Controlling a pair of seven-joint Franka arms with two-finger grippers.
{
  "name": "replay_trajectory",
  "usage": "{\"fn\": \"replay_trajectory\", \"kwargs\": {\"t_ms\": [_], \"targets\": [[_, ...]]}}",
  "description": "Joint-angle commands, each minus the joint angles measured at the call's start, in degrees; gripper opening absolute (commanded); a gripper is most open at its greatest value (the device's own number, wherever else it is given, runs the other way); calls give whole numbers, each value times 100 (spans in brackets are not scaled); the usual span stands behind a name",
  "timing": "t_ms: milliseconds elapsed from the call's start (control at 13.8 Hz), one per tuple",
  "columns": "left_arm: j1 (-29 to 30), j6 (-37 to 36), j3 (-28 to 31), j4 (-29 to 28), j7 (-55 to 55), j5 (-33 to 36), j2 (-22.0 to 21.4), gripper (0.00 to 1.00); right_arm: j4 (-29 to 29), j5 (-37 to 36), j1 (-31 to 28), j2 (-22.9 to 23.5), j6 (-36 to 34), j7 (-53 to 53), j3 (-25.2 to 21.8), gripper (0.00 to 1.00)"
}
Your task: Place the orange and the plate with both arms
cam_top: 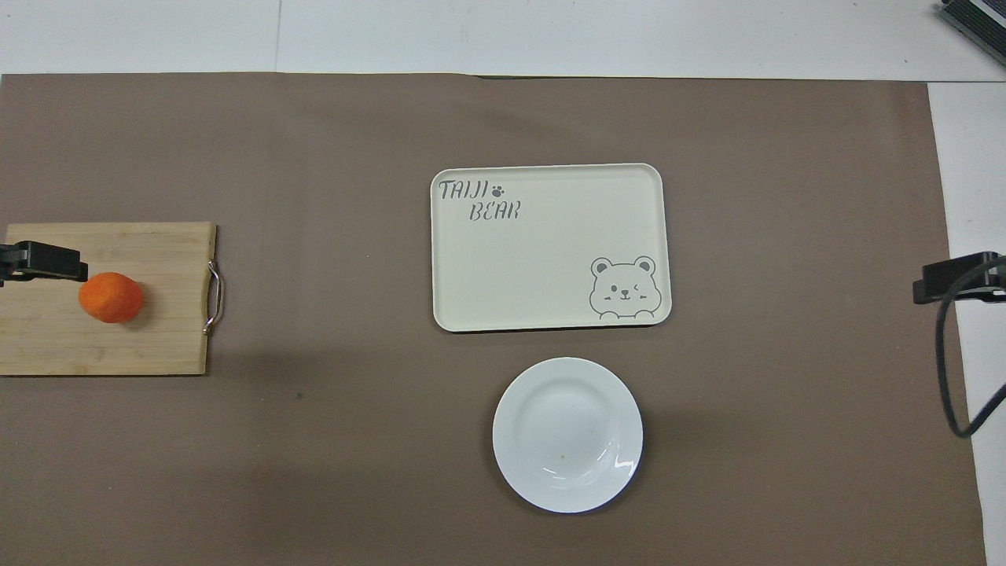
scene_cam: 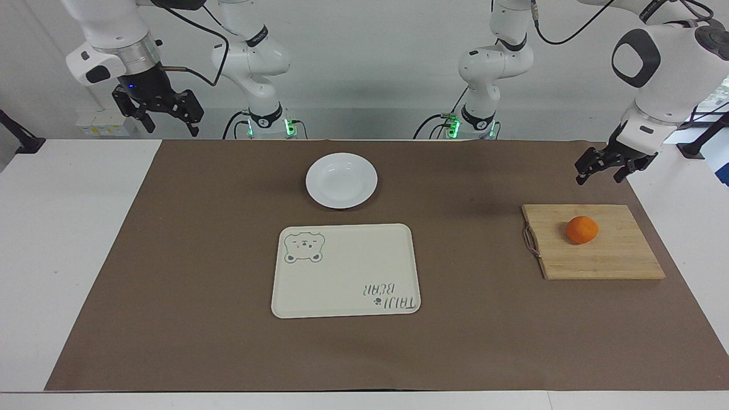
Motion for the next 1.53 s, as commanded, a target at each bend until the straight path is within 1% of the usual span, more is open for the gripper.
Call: {"fn": "replay_trajectory", "kwargs": {"t_ms": [0, 73, 218, 291, 364, 436, 509, 582, 727, 800, 873, 945, 1091, 1455], "targets": [[328, 380, -46, -220, 50, 73, 172, 100, -138, -52, -47, -111, 93, -41, 23, 100], [477, 555, -55, -229, 41, 73, 278, 100, -138, -52, -56, -119, 58, -41, 23, 100], [566, 750, -55, -238, 32, 73, 498, 100, -138, -52, -29, -111, 101, -49, -12, 100], [584, 794, -55, -247, 41, 73, 638, 100, -121, -52, 58, -93, 119, -41, -125, 100], [601, 838, -46, -238, 76, 73, 787, 100, -121, -52, 328, -84, 119, -32, -309, 100], [619, 899, -55, -247, 76, 73, 850, 100, -121, -52, 531, -84, 119, -32, -580, 100], [584, 926, -55, -290, 68, 73, 876, 100, -121, -52, 533, -84, 119, -41, -618, 100], [584, 995, -55, -386, 85, 73, 903, 100, -121, -52, 490, -84, 119, -41, -618, 100], [557, 1416, -55, -614, 94, 82, 912, 100, -121, -61, 428, -67, 128, -49, -584, 100], [610, 1514, -55, -720, 103, 82, 920, 100, -121, -61, 297, -67, 137, -49, -453, 100], [619, 1532, -55, -747, 103, 90, 964, 100, -121, -44, 209, -58, 154, -41, -330, 100], [619, 1576, -55, -748, 111, 99, 1051, 100, -112, 0, 243, -67, 163, -41, -346, 100], [619, 1918, -46, -800, 129, 117, 1140, 100, -121, 9, 270, -93, 137, -32, -372, 100], [716, 2059, -46, -906, 138, 117, 1456, 100, -138, 9, 270, -102, 154, -32, -363, 100]]}}
